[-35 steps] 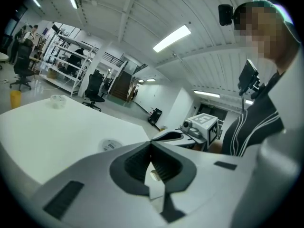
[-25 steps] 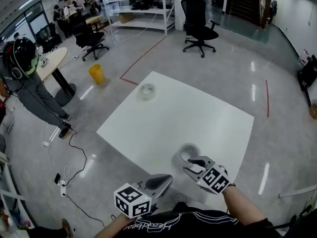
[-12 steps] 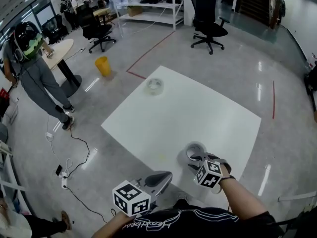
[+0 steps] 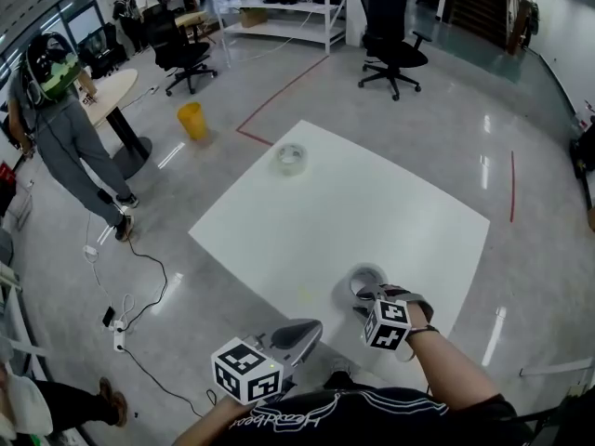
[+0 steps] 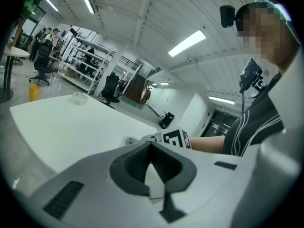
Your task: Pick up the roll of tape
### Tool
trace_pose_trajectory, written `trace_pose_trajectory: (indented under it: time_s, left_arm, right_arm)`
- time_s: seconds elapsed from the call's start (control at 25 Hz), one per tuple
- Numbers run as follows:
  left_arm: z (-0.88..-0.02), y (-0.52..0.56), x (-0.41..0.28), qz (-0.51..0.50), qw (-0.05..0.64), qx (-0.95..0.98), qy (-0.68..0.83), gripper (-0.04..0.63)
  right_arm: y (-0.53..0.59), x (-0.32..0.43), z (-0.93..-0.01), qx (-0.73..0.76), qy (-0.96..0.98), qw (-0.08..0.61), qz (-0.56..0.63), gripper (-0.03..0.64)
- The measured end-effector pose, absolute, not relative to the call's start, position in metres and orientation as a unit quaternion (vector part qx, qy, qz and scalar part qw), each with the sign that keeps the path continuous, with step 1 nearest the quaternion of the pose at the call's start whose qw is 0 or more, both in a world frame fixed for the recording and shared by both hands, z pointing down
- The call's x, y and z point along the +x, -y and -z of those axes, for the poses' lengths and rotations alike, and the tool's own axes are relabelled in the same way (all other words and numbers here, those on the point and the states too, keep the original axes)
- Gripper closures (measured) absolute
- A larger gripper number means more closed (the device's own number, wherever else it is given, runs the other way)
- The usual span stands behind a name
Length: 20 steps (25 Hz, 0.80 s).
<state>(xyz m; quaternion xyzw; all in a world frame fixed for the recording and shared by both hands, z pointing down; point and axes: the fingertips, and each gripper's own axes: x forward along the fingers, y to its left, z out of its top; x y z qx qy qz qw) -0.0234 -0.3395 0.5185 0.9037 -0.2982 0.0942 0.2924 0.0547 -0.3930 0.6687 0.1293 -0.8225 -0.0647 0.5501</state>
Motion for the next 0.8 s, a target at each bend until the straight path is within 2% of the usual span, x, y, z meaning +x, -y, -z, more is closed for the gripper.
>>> trace_pose_trajectory:
  time_s: [0.32, 0.48, 0.8]
  left_arm:
    - [-0.514, 0.336, -0.024, -0.097, 0.290, 0.905, 0.295, 0.592]
    - [-0.507, 0.336, -0.025, -0.101, 0.284, 0.907, 0.294, 0.592]
    - [-0.493, 0.336, -0.021, -0.090, 0.273, 0.915, 0.285, 0.592]
  right_arm:
    - [0.395, 0.055, -0.663, 0.144, 0.830, 0.537, 0.047, 0.509]
    - [0.399, 0.057, -0.655, 0.178, 0.843, 0.508, 0.022, 0.517]
    - [0.391, 0.056, -0.585, 0.283, 0.904, 0.290, -0.133, 0.518]
